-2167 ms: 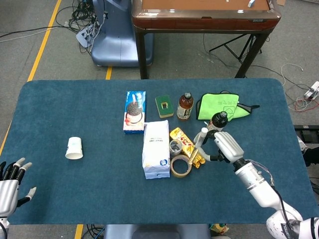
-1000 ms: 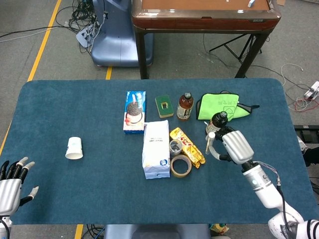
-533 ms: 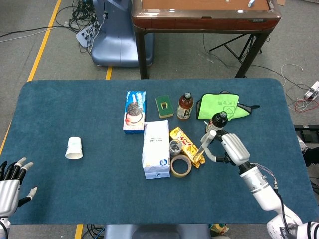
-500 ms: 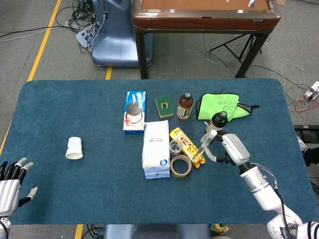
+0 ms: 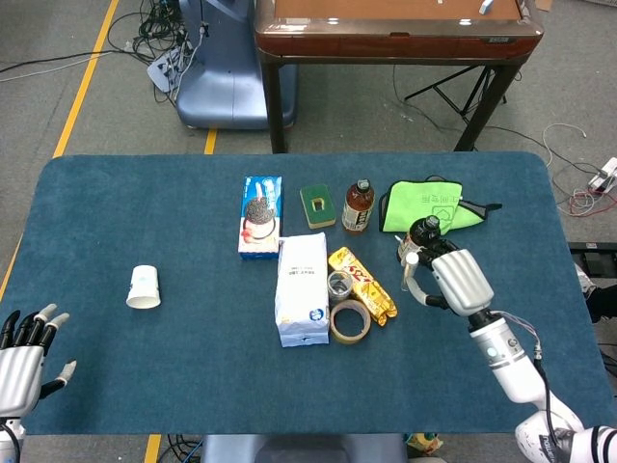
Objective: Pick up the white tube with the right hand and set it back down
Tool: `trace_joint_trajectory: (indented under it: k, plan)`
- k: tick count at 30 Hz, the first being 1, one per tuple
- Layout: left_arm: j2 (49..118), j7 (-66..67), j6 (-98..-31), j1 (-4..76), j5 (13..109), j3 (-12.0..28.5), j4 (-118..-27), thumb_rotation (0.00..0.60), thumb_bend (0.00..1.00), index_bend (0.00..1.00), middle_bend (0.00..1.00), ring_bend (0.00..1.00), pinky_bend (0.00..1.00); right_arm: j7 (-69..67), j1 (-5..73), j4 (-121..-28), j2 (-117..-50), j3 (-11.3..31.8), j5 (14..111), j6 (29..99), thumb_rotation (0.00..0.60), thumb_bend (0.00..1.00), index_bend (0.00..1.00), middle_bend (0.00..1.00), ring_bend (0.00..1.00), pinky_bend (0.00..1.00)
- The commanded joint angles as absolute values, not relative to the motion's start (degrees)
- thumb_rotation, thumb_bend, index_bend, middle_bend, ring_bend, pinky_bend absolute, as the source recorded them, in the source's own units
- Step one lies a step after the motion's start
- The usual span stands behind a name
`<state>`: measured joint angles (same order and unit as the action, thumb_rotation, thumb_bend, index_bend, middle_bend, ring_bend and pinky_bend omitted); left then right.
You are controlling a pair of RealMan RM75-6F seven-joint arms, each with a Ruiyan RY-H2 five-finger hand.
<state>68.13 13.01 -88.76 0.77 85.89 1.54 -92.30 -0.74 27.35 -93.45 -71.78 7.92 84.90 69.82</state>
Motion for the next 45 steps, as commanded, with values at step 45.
trace_joint_trajectory:
  k: [45]
  plan:
    - [68.0,10.6,-89.2,0.0,85.6,1.3,-90.8,0.6,0.27,0.2,0.1,0.11,0.0,-5.7,37.5,-91.0,-83.6,13.1,76.3,61.1,0.6,0.55,0.67,0.56,0.46,0.29]
